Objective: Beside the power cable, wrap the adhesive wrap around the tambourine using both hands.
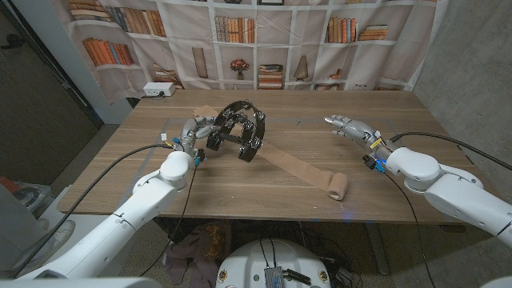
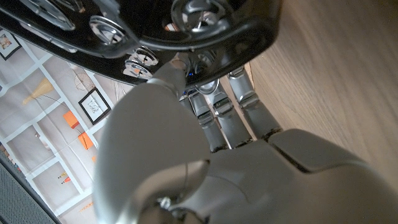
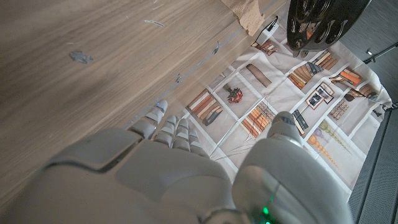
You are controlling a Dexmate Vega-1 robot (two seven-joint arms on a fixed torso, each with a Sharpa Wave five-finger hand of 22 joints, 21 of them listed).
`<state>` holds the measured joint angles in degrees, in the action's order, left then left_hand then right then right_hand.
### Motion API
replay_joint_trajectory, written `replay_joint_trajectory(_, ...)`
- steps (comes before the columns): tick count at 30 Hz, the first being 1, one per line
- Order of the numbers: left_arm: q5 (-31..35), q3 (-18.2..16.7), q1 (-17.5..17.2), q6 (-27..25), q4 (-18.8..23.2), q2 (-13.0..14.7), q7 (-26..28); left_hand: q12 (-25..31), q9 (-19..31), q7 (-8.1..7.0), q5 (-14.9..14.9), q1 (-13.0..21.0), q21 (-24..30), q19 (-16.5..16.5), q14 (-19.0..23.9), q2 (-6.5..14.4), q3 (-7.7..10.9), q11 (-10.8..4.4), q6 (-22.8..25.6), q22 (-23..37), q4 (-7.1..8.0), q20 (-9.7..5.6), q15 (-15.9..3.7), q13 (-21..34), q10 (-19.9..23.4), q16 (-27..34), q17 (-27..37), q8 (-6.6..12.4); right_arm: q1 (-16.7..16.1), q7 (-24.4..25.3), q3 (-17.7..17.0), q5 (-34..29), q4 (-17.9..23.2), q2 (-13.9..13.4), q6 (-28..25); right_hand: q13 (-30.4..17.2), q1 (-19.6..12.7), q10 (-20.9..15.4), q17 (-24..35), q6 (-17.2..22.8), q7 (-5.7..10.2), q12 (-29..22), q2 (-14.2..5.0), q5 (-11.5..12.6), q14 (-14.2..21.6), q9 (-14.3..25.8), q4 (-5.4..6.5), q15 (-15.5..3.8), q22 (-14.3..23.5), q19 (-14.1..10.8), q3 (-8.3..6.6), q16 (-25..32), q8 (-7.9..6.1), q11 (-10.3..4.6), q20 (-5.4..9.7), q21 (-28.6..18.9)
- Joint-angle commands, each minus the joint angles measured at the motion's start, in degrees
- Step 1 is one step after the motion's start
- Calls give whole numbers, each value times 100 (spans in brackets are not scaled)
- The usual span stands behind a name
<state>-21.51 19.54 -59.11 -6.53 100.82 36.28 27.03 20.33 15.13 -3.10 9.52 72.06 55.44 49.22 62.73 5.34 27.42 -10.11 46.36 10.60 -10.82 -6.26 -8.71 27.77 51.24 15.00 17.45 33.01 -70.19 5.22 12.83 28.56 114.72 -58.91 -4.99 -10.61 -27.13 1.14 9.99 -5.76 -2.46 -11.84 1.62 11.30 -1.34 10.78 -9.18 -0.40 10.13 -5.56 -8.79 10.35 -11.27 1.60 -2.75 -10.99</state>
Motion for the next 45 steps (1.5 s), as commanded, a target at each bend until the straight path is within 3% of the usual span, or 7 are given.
replay_joint_trajectory(1,-48,45,75,16,-68,-21,-76,-17,11,-27,33,35,33,-35,287,60,300,-33,-4,23,240,-539,-456,15,-4,21,13,-27,-317,85,-184,-65,298,-276,-205,-13,-88,28,22,-82,-8,8,31,8,-44,27,-22,-30,9,25,27,-9,25,-18,20,18)
replay_joint_trajectory(32,-7,108,126,-118,50,51,-114,-48,15,-37,32,6,127,-93,290,54,354,-35,1,16,236,-536,-457,43,19,15,44,-67,-1251,730,-814,-727,1284,-857,-1411,-15,-263,-97,21,-56,-18,-43,135,25,10,29,-22,-94,7,7,46,19,-9,-63,83,1)
replay_joint_trajectory(45,6,103,68,-88,94,17,-44,-66,21,-40,32,-4,159,-110,303,52,371,-23,26,15,235,-535,-458,48,12,18,55,-68,-1430,796,-860,-1194,1547,-994,-1903,-23,-305,-265,21,-7,-58,-103,230,29,90,36,16,-157,7,-50,99,44,-35,-85,116,-21)
